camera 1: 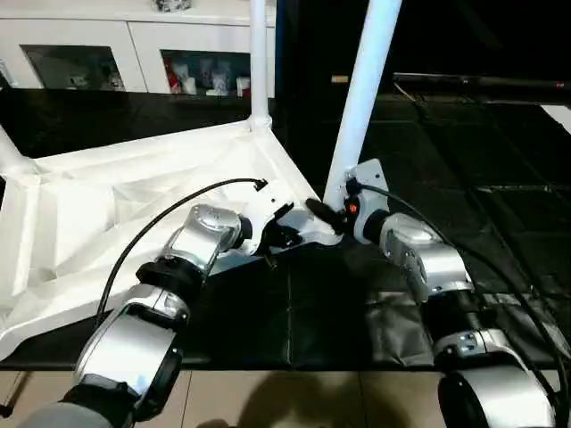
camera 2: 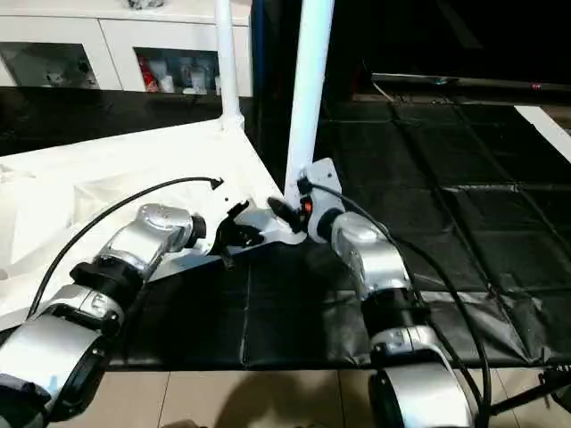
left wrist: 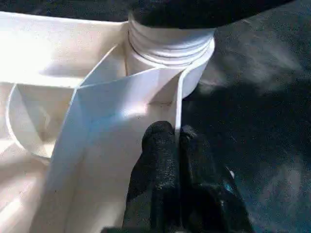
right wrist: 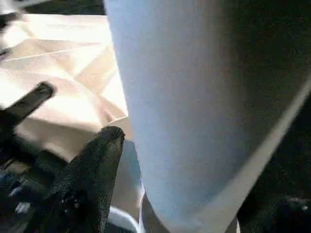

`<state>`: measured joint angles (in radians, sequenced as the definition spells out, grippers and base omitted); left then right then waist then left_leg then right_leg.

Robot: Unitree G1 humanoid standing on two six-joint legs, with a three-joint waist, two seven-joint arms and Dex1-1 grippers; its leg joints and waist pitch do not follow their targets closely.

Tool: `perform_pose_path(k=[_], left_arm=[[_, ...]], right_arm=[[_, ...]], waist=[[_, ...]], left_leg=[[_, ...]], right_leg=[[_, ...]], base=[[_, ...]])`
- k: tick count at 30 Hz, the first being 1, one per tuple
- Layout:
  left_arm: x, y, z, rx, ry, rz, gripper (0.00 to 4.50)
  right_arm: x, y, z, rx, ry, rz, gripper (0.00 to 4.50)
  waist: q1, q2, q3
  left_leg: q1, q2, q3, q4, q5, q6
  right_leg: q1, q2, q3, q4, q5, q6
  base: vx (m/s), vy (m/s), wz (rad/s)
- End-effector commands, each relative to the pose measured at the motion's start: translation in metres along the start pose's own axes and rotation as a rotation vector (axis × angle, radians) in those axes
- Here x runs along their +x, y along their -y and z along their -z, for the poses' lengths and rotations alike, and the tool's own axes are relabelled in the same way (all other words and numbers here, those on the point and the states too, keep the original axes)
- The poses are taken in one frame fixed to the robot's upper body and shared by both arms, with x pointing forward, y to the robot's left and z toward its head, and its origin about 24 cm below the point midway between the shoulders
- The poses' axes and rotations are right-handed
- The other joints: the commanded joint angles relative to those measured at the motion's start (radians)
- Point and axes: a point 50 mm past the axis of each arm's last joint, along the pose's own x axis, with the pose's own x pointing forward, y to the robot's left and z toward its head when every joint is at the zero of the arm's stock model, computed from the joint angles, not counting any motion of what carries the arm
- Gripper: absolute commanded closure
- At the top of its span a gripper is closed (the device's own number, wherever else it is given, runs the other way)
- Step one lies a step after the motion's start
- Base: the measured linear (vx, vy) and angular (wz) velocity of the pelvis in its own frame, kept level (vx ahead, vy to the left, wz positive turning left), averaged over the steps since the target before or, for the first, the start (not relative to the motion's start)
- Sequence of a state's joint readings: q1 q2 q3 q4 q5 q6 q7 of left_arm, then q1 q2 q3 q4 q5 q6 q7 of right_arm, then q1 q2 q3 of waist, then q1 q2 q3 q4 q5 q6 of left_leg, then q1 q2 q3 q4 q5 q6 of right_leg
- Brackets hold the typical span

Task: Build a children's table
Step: Rotate leg to tighten

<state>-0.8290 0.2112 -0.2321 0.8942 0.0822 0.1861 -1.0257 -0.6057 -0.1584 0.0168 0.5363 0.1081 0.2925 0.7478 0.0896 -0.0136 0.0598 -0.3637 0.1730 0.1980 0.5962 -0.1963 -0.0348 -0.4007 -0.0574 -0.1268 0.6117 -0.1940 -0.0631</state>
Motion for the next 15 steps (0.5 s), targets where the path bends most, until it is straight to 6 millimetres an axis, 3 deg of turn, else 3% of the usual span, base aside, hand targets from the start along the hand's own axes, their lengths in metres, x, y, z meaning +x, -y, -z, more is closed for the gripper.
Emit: perform_pose_path(k=[1, 3, 5, 8, 14, 15], left_arm=[[-0.007, 0.004, -0.016, 0.118, 0.085, 0.097, 4.50], [-0.009, 0.004, -0.015, 0.128, 0.079, 0.116, 4.50], [-0.011, 0.005, -0.014, 0.144, 0.079, 0.141, 4.50], [-0.020, 0.009, -0.006, 0.206, 0.038, 0.254, 4.50], [-0.028, 0.014, 0.002, 0.258, -0.007, 0.360, 4.50], [-0.030, 0.017, 0.005, 0.274, -0.018, 0.397, 4.50]], right_arm=[[-0.001, -0.022, 0.009, -0.029, -0.023, -0.264, 0.82], [-0.004, -0.021, 0.009, -0.034, -0.024, -0.282, 0.75], [-0.008, -0.019, 0.009, -0.041, -0.020, -0.302, 0.42], [-0.022, -0.010, 0.005, -0.061, -0.020, -0.364, 0.28], [-0.039, -0.006, 0.005, -0.103, -0.063, -0.506, 0.13], [-0.044, -0.006, 0.005, -0.094, -0.076, -0.563, 0.13]], waist=[[0.013, 0.001, -0.083], [0.013, 0.001, -0.082], [0.016, 0.007, -0.079], [0.022, 0.004, -0.077], [0.043, 0.005, -0.081], [0.048, 0.000, -0.080]], left_leg=[[0.005, 0.078, -0.037, -0.047, -0.016, 0.141], [0.004, 0.077, -0.037, -0.047, -0.031, 0.139], [0.008, 0.080, -0.037, -0.049, -0.064, 0.108], [0.008, 0.081, -0.038, -0.051, -0.089, 0.086], [0.011, 0.082, -0.035, -0.048, -0.070, 0.094], [0.010, 0.083, -0.035, -0.049, -0.070, 0.095]], right_leg=[[0.078, -0.122, 0.080, -0.057, 0.030, -0.173], [0.077, -0.122, 0.079, -0.060, 0.003, -0.168], [0.071, -0.123, 0.079, -0.069, -0.080, -0.164], [0.073, -0.125, 0.079, -0.075, -0.142, -0.152], [0.067, -0.121, 0.080, -0.068, -0.109, -0.149], [0.066, -0.123, 0.081, -0.069, -0.116, -0.143]], base=[[0.000, 0.000, 0.00], [0.000, 0.000, 0.00], [0.000, 0.000, 0.00], [0.000, 0.000, 0.00], [0.000, 0.000, 0.00], [0.000, 0.000, 0.00]])
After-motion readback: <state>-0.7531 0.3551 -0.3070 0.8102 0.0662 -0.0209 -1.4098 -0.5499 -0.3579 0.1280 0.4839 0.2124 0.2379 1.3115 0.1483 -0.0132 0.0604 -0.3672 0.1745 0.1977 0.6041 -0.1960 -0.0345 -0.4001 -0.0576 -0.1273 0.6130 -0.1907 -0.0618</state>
